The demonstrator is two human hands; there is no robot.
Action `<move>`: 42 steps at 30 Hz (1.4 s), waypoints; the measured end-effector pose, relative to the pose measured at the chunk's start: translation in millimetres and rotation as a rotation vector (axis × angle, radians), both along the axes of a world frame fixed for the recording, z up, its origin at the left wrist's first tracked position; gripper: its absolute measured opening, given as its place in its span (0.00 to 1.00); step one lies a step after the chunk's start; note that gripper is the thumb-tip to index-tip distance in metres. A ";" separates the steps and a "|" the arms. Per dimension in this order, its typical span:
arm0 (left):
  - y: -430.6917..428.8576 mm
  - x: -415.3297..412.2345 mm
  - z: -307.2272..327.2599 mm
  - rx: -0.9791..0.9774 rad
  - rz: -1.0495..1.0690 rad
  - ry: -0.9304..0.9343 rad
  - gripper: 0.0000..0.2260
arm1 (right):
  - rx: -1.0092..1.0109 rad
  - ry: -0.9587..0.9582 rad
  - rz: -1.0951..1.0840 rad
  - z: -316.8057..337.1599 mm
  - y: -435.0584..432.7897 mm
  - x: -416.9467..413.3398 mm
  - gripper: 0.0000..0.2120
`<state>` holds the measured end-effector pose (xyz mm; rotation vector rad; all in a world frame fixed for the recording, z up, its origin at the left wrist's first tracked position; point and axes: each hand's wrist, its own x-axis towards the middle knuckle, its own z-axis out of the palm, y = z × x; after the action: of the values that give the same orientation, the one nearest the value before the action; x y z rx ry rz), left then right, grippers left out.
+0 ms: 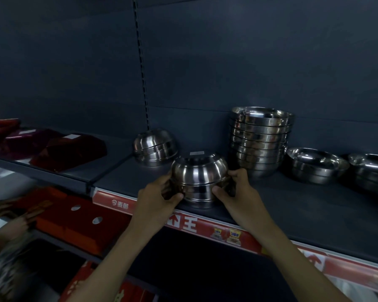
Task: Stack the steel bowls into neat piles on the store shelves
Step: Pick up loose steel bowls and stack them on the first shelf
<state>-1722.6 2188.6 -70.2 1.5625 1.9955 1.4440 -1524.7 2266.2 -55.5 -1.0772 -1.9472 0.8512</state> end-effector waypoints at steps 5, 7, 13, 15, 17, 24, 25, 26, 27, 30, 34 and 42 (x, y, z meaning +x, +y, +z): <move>-5.3 3.9 -3.6 -0.017 0.005 0.036 0.20 | 0.013 -0.072 0.001 -3.2 -1.9 6.7 0.17; -4.6 2.4 -4.1 -0.038 0.006 0.043 0.19 | 0.007 -0.105 0.006 -4.4 -1.2 9.7 0.17; 2.8 -11.4 4.8 -0.108 -0.009 -0.119 0.10 | -0.059 -0.126 -0.018 6.6 7.6 13.3 0.17; 9.3 -16.9 8.3 -0.117 -0.017 -0.253 0.11 | -0.108 -0.086 -0.037 9.9 12.5 13.1 0.16; 15.1 -18.6 13.3 -0.138 -0.049 -0.333 0.07 | -0.159 -0.069 -0.038 13.4 16.1 11.8 0.18; 21.0 -13.5 25.4 -0.188 -0.107 -0.357 0.09 | -0.153 -0.087 -0.036 20.6 20.4 9.7 0.14; 20.5 -12.4 26.1 -0.183 -0.102 -0.340 0.09 | -0.151 -0.083 -0.037 20.6 20.2 9.1 0.13; 20.0 -10.7 26.7 -0.179 -0.103 -0.322 0.09 | -0.153 -0.078 -0.040 21.0 19.6 8.3 0.13; 19.6 -9.2 26.9 -0.178 -0.103 -0.303 0.09 | -0.159 -0.076 -0.042 21.7 19.0 8.1 0.13; 18.3 -6.5 27.6 -0.171 -0.103 -0.286 0.09 | -0.161 -0.062 -0.047 24.4 17.8 8.3 0.12; 15.1 -3.4 34.0 -0.138 -0.106 -0.267 0.10 | -0.137 -0.016 -0.064 29.4 14.8 7.7 0.11; 10.3 4.6 51.6 -0.011 -0.142 -0.178 0.08 | -0.148 0.165 -0.104 36.6 15.0 15.4 0.15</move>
<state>-1718.0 2198.9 -18.7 1.4818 1.7531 1.4579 -1509.3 2281.2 -18.8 -1.1452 -1.6991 1.0066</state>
